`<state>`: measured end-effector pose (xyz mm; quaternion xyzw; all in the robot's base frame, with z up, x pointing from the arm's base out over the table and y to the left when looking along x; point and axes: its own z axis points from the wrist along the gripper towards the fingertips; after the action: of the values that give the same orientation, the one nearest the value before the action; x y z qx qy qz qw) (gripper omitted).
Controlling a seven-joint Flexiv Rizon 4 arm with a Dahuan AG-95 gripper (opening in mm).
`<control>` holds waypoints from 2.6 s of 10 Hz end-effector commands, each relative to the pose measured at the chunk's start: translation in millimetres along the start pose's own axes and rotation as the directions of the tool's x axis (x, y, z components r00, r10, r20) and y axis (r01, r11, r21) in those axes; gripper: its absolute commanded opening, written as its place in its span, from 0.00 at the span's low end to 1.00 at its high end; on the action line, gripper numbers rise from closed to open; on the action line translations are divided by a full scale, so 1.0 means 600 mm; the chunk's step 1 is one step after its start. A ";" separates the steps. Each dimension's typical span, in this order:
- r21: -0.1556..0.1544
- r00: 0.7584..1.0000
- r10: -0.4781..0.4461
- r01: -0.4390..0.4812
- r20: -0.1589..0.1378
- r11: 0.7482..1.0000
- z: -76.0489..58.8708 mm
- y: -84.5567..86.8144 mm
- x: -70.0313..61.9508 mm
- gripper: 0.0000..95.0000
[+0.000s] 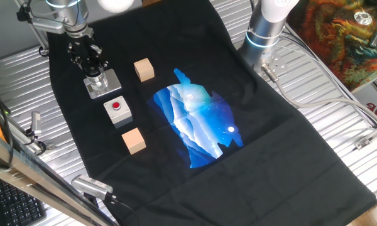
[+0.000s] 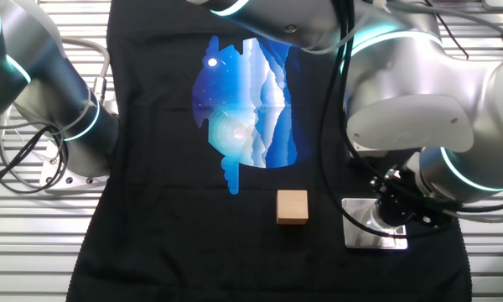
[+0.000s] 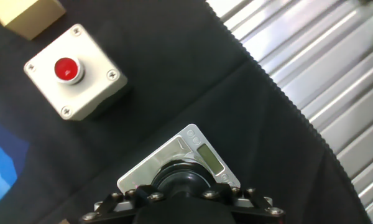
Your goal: Screw the lid onto the jar
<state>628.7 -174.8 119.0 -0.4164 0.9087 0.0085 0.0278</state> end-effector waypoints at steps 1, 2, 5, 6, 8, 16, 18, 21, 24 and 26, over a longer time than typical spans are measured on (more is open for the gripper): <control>0.007 0.998 0.062 -0.062 0.009 0.998 0.001 0.000 0.000 0.00; 0.004 0.995 0.097 -0.097 0.012 0.995 0.001 0.000 0.000 0.00; 0.009 0.987 0.163 -0.163 0.017 0.987 0.001 0.000 0.000 0.00; 0.008 0.984 0.179 -0.179 0.018 0.984 0.001 0.000 0.000 0.00; 0.011 0.979 0.204 -0.205 0.025 0.979 0.001 0.000 0.000 0.00; 0.016 0.962 0.273 -0.273 0.029 0.962 0.001 0.000 0.000 0.00; 0.014 0.961 0.275 -0.275 0.026 0.961 0.001 0.000 0.000 0.00; 0.013 0.961 0.275 -0.275 0.023 0.961 0.001 0.000 0.000 0.00; 0.013 0.961 0.275 -0.275 0.021 0.961 -0.001 0.000 0.000 0.00; 0.013 0.961 0.276 -0.276 0.020 0.961 -0.001 0.000 0.000 0.00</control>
<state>628.2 -174.7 119.2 -0.2849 0.9578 0.0085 0.0376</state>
